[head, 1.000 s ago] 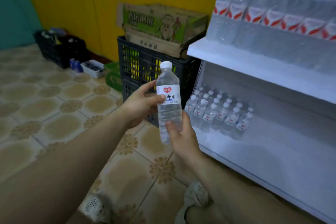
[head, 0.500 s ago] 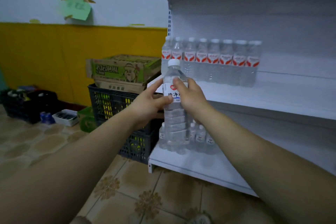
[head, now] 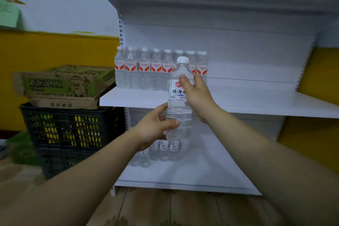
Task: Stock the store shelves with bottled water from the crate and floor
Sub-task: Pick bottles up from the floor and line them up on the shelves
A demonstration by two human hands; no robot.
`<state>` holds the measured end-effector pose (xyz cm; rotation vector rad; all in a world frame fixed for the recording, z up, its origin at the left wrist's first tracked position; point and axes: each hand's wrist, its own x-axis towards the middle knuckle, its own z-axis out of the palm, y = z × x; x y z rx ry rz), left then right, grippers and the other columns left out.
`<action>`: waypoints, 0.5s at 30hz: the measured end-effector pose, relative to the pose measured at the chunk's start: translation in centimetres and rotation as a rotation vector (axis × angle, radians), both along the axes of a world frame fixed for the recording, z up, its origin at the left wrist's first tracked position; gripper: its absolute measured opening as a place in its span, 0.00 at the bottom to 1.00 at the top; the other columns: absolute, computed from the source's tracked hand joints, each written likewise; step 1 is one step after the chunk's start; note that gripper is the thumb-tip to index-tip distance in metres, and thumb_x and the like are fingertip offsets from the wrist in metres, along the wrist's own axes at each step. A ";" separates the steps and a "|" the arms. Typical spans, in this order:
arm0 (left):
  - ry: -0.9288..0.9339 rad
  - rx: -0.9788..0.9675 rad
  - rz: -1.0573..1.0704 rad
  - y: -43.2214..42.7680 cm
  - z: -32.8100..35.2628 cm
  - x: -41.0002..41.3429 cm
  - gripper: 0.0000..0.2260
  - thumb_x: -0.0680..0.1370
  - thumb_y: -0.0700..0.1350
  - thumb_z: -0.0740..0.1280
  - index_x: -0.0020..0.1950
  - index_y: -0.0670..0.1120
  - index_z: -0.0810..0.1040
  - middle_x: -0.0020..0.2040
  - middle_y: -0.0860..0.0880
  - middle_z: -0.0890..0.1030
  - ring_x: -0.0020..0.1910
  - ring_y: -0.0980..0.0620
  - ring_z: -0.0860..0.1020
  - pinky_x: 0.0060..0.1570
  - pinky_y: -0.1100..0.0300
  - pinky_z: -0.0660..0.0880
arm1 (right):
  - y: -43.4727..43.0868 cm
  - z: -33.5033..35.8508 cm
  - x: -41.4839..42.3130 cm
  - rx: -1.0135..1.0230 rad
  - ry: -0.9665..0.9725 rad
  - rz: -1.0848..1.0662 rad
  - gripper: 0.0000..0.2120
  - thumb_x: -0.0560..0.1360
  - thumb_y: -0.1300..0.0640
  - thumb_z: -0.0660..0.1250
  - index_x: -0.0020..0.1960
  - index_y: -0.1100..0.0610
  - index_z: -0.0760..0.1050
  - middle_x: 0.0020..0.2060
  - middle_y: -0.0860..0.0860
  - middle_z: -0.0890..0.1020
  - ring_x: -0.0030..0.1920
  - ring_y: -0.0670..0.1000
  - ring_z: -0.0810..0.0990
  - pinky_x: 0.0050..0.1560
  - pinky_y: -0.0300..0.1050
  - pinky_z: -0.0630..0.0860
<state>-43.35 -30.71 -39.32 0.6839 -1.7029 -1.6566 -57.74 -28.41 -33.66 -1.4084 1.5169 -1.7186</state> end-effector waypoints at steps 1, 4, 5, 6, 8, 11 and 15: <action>-0.005 -0.006 -0.010 0.1 0.0 -0.4 0.25 0.75 0.34 0.68 0.70 0.52 0.70 0.56 0.40 0.82 0.54 0.42 0.82 0.52 0.45 0.79 | 0.4 0.0 -0.5 0.001 0.008 -0.013 0.26 0.76 0.40 0.64 0.71 0.46 0.66 0.63 0.51 0.78 0.62 0.52 0.78 0.62 0.55 0.76; 0.008 -0.018 -0.039 0.6 0.0 -1.7 0.25 0.75 0.34 0.68 0.69 0.52 0.71 0.55 0.40 0.83 0.53 0.42 0.82 0.52 0.44 0.78 | 1.9 0.0 -2.0 0.002 0.014 -0.035 0.23 0.78 0.44 0.64 0.71 0.46 0.66 0.58 0.50 0.81 0.55 0.49 0.81 0.57 0.50 0.79; 0.008 -0.024 -0.045 0.7 -0.1 -2.1 0.25 0.75 0.33 0.68 0.69 0.52 0.71 0.55 0.41 0.83 0.52 0.42 0.82 0.52 0.45 0.79 | 2.4 0.0 -2.5 0.003 0.010 -0.038 0.22 0.79 0.46 0.64 0.71 0.47 0.66 0.55 0.49 0.81 0.52 0.48 0.82 0.55 0.48 0.79; 0.008 -0.026 -0.052 0.9 -0.2 -2.6 0.25 0.75 0.33 0.68 0.69 0.52 0.71 0.55 0.41 0.83 0.53 0.42 0.82 0.53 0.44 0.79 | 2.9 -0.1 -3.0 0.006 0.003 -0.043 0.21 0.79 0.47 0.63 0.71 0.48 0.66 0.53 0.48 0.82 0.50 0.47 0.83 0.53 0.47 0.80; 0.005 -0.022 -0.072 1.1 -0.5 -3.5 0.25 0.75 0.34 0.69 0.69 0.52 0.71 0.56 0.40 0.82 0.54 0.41 0.82 0.56 0.40 0.77 | 3.5 -0.3 -4.0 0.011 -0.011 -0.047 0.20 0.80 0.49 0.63 0.71 0.49 0.67 0.50 0.46 0.82 0.48 0.46 0.83 0.51 0.45 0.80; 0.011 -0.018 -0.088 1.4 -0.9 -5.0 0.25 0.75 0.34 0.69 0.69 0.52 0.72 0.56 0.39 0.82 0.54 0.41 0.82 0.54 0.42 0.78 | 4.1 -0.6 -5.4 0.023 -0.015 -0.061 0.19 0.80 0.49 0.63 0.69 0.50 0.68 0.48 0.46 0.82 0.44 0.43 0.83 0.44 0.40 0.80; 0.005 -0.024 -0.109 1.5 -1.6 -6.6 0.26 0.75 0.33 0.69 0.69 0.52 0.72 0.56 0.38 0.81 0.53 0.42 0.81 0.51 0.48 0.79 | 4.9 -1.2 -7.1 0.061 -0.010 -0.070 0.19 0.79 0.48 0.65 0.68 0.48 0.67 0.53 0.49 0.82 0.49 0.47 0.83 0.52 0.49 0.81</action>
